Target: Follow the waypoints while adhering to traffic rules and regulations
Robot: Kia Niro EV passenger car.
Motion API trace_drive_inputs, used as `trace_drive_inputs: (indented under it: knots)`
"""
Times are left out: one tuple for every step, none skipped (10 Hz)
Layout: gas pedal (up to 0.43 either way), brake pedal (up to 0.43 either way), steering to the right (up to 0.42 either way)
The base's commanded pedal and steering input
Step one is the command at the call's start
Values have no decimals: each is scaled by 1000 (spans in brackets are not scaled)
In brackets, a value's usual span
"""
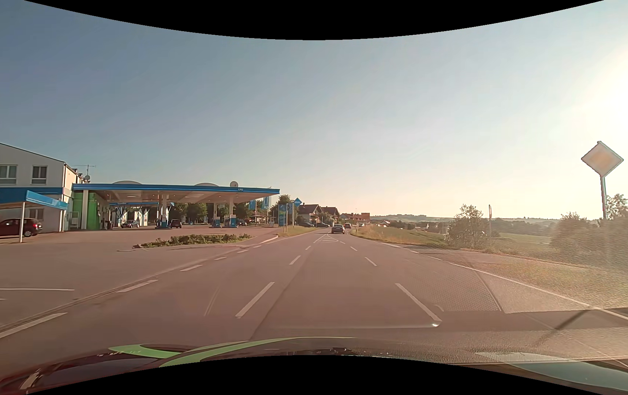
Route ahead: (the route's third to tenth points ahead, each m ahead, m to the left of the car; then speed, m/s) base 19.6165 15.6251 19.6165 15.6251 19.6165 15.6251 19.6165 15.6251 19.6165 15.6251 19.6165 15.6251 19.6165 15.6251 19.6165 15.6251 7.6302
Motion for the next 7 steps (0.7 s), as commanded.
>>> trace_drive_inputs:
  knots:
    - [0, 232, -47]
    - [0, 232, -69]
    - [0, 232, -92]
    - [0, 232, -115]
    - [0, 232, -150]
    - [0, 226, -186]
    - [0, 220, -229]
